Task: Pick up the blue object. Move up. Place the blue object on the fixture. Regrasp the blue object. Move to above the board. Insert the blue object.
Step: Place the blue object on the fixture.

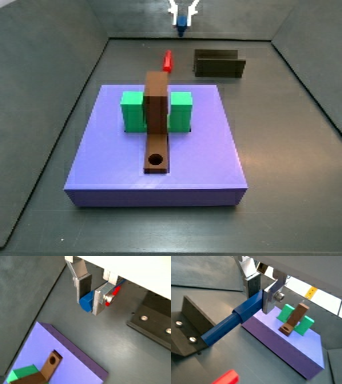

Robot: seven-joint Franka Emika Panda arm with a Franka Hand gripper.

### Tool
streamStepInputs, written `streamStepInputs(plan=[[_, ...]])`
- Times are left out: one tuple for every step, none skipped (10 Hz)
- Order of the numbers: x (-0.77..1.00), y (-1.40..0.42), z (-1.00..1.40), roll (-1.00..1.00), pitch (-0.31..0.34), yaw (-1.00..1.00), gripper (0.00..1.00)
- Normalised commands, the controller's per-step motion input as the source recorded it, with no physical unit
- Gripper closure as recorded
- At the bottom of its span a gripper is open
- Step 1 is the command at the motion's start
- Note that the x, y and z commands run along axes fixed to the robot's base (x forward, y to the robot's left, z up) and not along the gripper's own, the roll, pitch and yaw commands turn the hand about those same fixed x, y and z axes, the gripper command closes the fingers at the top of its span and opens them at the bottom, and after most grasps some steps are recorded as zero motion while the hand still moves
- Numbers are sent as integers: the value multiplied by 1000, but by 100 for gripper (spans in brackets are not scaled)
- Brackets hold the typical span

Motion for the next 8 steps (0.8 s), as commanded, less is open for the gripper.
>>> streamStepInputs(plan=[[1000, 0, 0, 0, -89, 97, 100], [1000, 0, 0, 0, -77, 74, 100], [986, 0, -9, 0, -40, 17, 100], [826, 0, -151, -11, 0, 0, 100], [643, 0, -311, -94, 0, 60, 100], [517, 0, -431, -189, 0, 69, 100], [529, 0, -497, -183, 0, 74, 100], [671, 0, -377, -23, 0, 86, 100]])
